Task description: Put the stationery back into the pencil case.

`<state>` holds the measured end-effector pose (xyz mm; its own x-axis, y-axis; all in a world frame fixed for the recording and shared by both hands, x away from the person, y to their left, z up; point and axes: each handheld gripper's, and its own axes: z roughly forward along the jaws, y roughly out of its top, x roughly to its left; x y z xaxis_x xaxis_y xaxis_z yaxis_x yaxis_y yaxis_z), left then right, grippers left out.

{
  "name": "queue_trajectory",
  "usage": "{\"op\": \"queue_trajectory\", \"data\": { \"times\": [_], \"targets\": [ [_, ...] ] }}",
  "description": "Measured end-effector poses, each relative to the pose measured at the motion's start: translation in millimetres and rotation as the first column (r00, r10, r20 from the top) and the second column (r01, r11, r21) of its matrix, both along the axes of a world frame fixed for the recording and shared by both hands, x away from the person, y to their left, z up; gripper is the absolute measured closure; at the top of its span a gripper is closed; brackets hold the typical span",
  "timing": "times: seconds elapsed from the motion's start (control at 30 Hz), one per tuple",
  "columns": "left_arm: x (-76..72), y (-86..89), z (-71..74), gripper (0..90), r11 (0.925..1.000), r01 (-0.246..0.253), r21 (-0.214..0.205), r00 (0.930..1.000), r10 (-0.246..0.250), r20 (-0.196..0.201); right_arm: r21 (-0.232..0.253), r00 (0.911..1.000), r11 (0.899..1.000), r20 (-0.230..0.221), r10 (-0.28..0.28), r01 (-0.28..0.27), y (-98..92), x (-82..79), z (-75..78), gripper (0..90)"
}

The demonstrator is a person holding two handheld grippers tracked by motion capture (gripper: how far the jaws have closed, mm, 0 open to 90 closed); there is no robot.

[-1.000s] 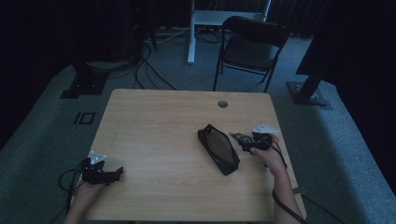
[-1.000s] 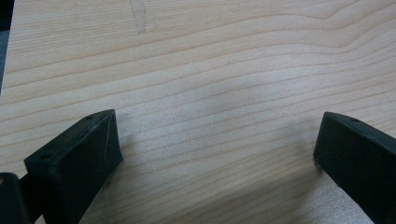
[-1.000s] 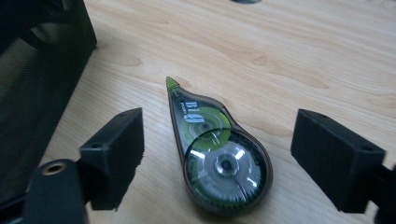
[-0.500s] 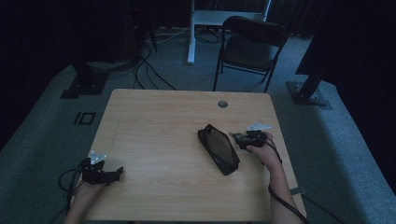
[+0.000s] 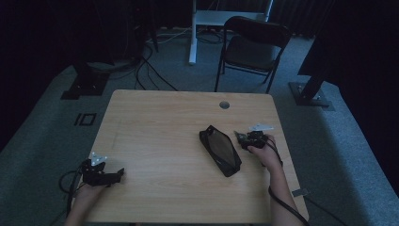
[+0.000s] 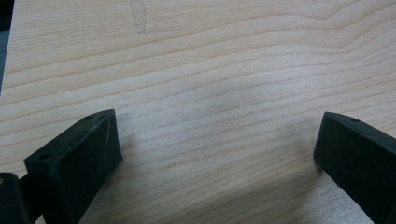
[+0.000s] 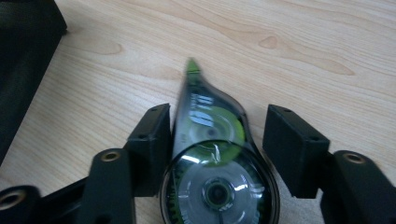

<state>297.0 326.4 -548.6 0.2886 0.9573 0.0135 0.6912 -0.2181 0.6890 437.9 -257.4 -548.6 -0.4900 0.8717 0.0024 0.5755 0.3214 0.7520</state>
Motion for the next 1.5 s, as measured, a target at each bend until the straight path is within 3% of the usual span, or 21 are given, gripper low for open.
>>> {"op": "queue_trajectory", "data": {
  "times": [0.3,0.53,0.67,0.87,1.03,1.5],
  "targets": [
    [0.0,0.0,0.0,0.7,1.0,0.0,0.0,1.0,0.0,0.0,-0.016,0.9974,0.997,-0.006,-0.072,0.072,11.0,-3.7,2.4,49.7],
    [0.0,0.0,0.0,0.7,1.0,0.0,0.0,1.0,0.0,0.0,-0.007,0.993,0.993,-0.032,-0.114,0.114,6.0,-6.1,7.7,50.4],
    [0.0,0.0,0.0,0.7,1.0,0.0,0.0,1.0,0.0,0.0,-0.015,0.9925,0.994,-0.051,-0.112,0.111,2.6,-8.5,13.2,50.5],
    [0.0,0.0,0.0,0.7,1.0,0.0,0.0,1.0,0.0,0.0,0.02,0.9906,0.991,-0.045,-0.129,0.13,-2.7,-13.2,22.2,50.6],
    [0.0,0.0,0.0,0.7,1.0,0.0,0.0,1.0,0.0,0.0,0.018,0.9897,0.991,-0.053,-0.133,0.134,-2.7,-19.9,33.6,50.7],
    [0.0,0.0,0.0,0.7,1.0,0.0,0.0,1.0,0.0,0.0,0.036,0.9919,0.991,0.017,-0.126,0.125,16.7,-34.8,73.8,50.7]
  ]
}}
